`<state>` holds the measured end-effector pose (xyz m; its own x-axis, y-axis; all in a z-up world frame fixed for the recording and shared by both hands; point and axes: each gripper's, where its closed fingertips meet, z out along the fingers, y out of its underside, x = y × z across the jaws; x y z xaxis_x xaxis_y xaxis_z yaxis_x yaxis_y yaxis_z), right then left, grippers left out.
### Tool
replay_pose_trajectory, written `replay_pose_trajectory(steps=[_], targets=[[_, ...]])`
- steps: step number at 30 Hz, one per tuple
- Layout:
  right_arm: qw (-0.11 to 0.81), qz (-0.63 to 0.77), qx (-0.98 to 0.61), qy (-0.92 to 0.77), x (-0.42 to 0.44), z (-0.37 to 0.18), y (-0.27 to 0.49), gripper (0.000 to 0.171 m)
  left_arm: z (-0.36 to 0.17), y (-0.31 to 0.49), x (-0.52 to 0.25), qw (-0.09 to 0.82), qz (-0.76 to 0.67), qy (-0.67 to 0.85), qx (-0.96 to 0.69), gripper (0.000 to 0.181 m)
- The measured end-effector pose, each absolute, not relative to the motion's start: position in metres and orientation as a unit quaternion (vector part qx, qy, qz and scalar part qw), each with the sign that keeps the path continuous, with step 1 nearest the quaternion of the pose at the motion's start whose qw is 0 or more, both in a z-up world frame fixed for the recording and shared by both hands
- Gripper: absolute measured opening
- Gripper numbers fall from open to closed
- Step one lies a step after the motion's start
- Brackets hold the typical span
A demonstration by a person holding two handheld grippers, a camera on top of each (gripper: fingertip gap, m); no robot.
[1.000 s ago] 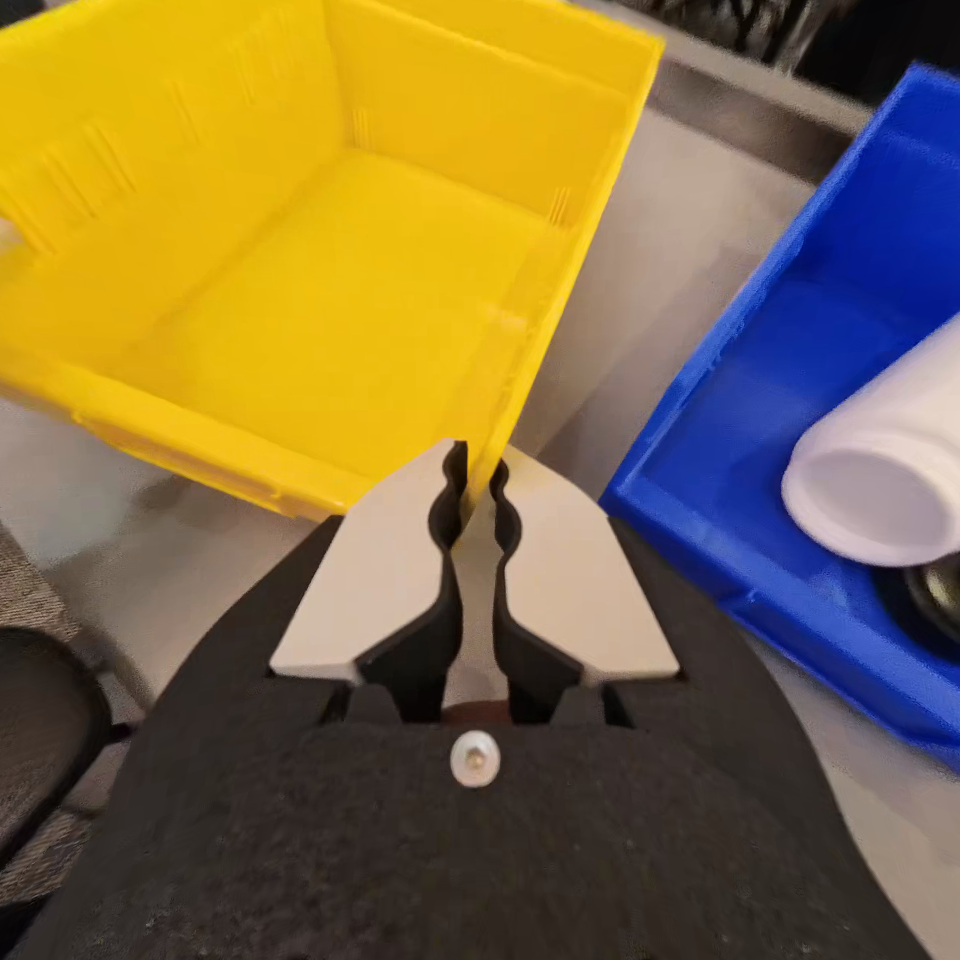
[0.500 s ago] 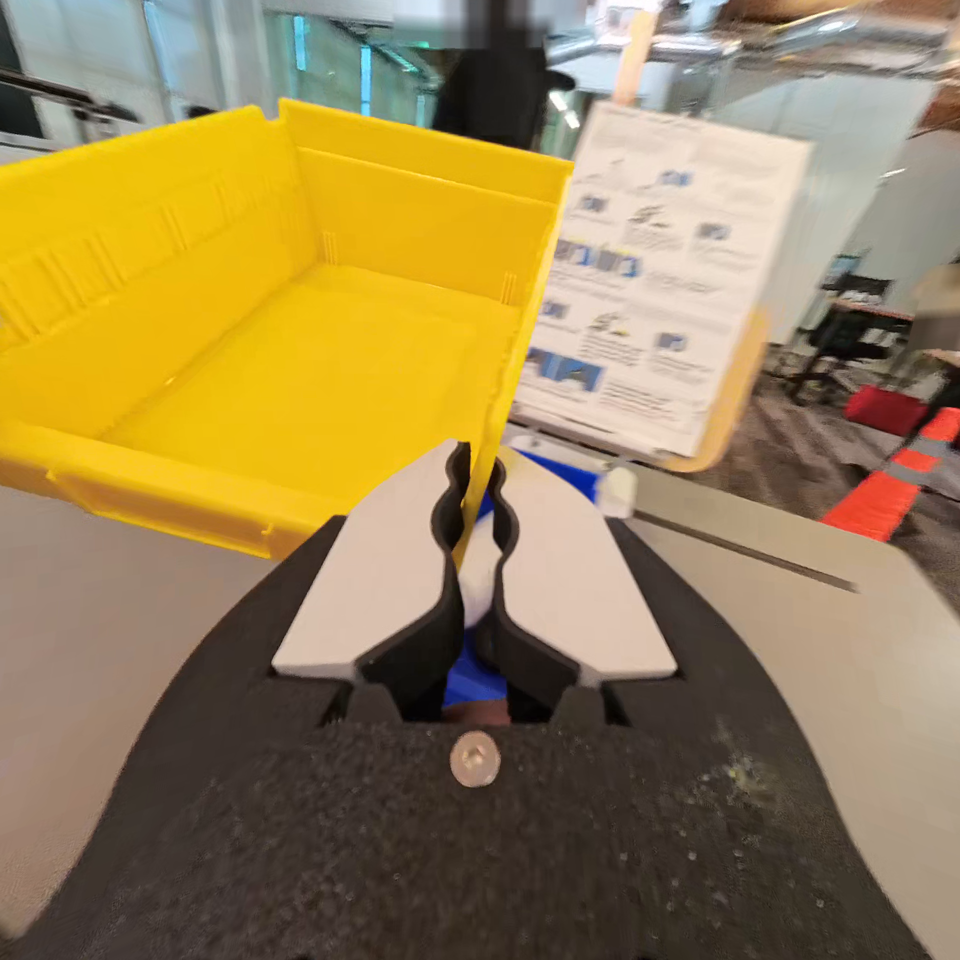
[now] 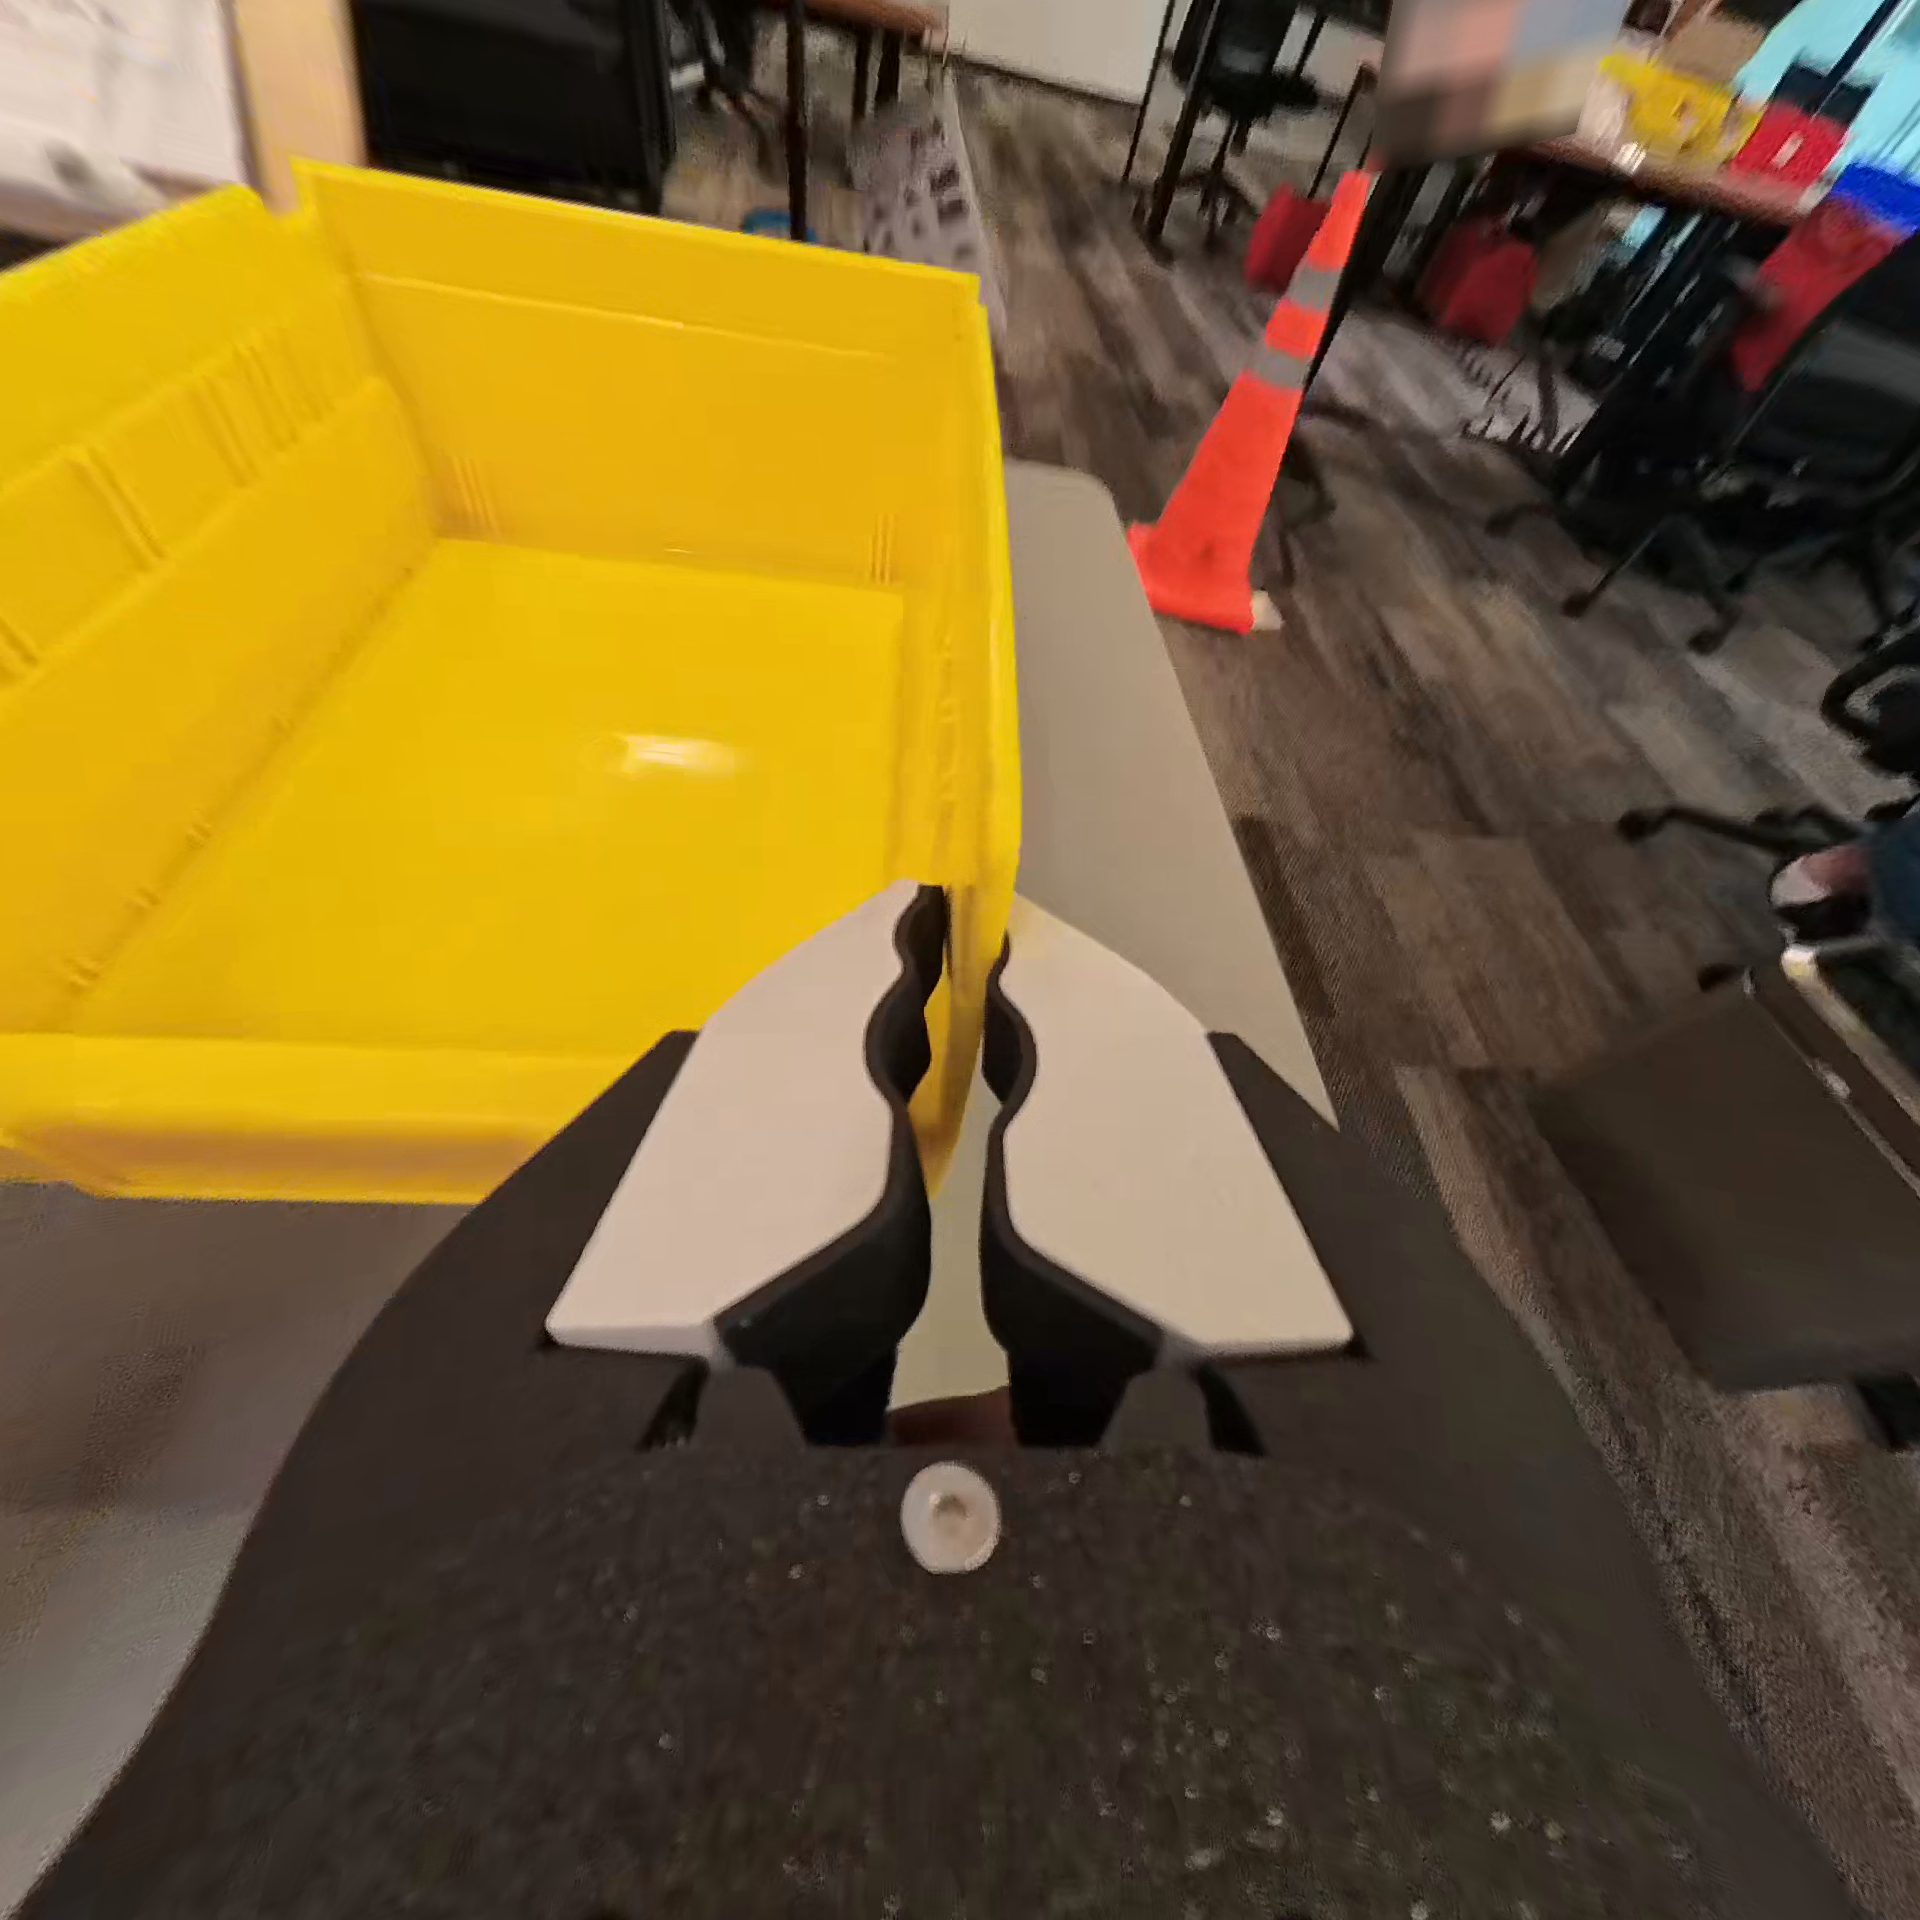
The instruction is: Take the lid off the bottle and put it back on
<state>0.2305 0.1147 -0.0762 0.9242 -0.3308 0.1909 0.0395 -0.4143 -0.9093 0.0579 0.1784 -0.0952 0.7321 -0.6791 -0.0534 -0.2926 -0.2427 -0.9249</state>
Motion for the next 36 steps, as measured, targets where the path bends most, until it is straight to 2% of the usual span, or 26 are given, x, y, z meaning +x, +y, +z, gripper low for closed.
replay_pose_trajectory(steps=[7,9,11,14,15,16,18,21,25,27,30,32,34,35,36], targets=[[0.528,-0.108,-0.841,0.039,0.263,-0.136,0.097,0.006,-0.141,0.163,0.089,0.503,-0.197,0.331,-0.774,0.012],[0.489,-0.128,-0.861,0.049,0.273,-0.153,0.093,0.006,-0.155,0.153,0.096,0.474,-0.215,0.352,-0.778,0.016],[0.45,-0.136,-0.88,0.064,0.28,-0.169,0.09,0.012,-0.158,0.145,0.1,0.472,-0.222,0.37,-0.769,0.021],[0.453,-0.131,-0.88,0.054,0.275,-0.17,0.092,0.028,-0.156,0.137,0.098,0.455,-0.23,0.403,-0.76,0.031],[0.449,-0.132,-0.883,0.043,0.271,-0.168,0.091,0.035,-0.151,0.133,0.093,0.45,-0.241,0.412,-0.755,0.043],[0.451,-0.137,-0.881,0.029,0.268,-0.163,0.09,0.043,-0.143,0.131,0.083,0.448,-0.248,0.418,-0.75,0.052],[0.463,-0.157,-0.872,0.014,0.266,-0.144,0.088,0.051,-0.117,0.128,0.051,0.459,-0.268,0.419,-0.736,0.056],[0.508,-0.146,-0.849,-0.004,0.244,-0.103,0.09,0.051,-0.074,0.148,-0.027,0.5,-0.266,0.384,-0.729,0.061],[0.553,-0.067,-0.828,-0.065,0.153,-0.07,0.107,0.056,-0.057,0.212,-0.164,0.542,-0.134,0.29,-0.777,0.068],[0.552,-0.023,-0.827,-0.103,0.088,-0.07,0.125,0.059,-0.067,0.233,-0.219,0.542,-0.11,0.238,-0.798,0.068],[0.54,0.051,-0.834,-0.098,-0.017,-0.088,0.155,0.062,-0.108,0.255,-0.278,0.519,-0.046,0.193,-0.831,0.068],[0.537,0.095,-0.836,-0.066,-0.076,-0.112,0.172,0.067,-0.138,0.261,-0.287,0.493,-0.041,0.195,-0.847,0.064],[0.518,0.071,-0.851,-0.041,-0.105,-0.14,0.187,0.068,-0.159,0.265,-0.281,0.455,-0.076,0.195,-0.865,0.059],[0.511,0.043,-0.858,-0.026,-0.108,-0.151,0.196,0.065,-0.161,0.265,-0.277,0.447,-0.109,0.192,-0.867,0.055],[0.5,0.012,-0.866,-0.005,-0.105,-0.16,0.203,0.055,-0.16,0.264,-0.272,0.443,-0.143,0.189,-0.865,0.028]])
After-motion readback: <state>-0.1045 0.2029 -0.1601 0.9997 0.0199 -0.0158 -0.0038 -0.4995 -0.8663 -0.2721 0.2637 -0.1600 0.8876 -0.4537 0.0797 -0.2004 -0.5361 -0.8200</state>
